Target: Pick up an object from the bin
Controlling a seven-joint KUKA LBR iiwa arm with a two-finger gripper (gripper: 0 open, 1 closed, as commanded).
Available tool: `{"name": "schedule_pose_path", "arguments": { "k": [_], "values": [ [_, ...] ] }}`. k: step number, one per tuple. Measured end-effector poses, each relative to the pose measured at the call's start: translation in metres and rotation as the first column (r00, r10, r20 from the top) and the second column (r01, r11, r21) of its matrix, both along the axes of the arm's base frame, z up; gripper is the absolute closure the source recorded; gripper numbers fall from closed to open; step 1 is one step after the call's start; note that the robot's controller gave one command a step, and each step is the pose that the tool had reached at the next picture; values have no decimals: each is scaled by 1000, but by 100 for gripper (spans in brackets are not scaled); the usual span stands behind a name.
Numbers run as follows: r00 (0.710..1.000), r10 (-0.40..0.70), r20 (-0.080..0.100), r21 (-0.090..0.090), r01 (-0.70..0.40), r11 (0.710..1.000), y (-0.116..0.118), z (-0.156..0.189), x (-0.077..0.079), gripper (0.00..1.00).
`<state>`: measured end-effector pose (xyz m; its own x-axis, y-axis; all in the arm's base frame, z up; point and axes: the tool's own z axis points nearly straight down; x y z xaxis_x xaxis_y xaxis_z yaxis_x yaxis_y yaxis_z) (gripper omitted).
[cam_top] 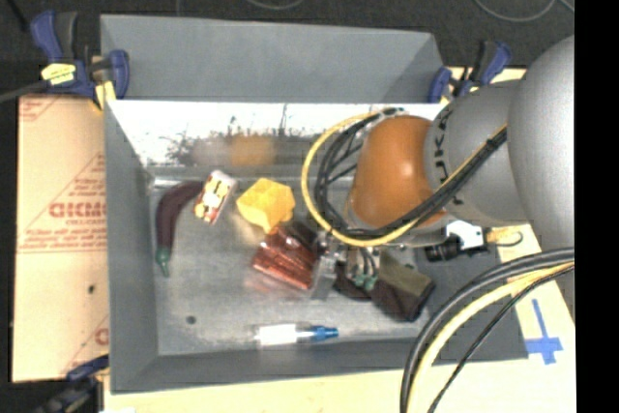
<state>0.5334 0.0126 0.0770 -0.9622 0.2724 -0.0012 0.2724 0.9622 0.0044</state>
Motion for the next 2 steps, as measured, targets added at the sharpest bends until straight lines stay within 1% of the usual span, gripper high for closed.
{"name": "schedule_pose_path", "arguments": {
  "k": [1, 2],
  "values": [
    [1000, 0, 1, 0, 0, 1000, 0, 2, 0, 100],
    [1000, -3, 11, -3, 3, 1000, -2, 9, 2, 100]
  ]
}}
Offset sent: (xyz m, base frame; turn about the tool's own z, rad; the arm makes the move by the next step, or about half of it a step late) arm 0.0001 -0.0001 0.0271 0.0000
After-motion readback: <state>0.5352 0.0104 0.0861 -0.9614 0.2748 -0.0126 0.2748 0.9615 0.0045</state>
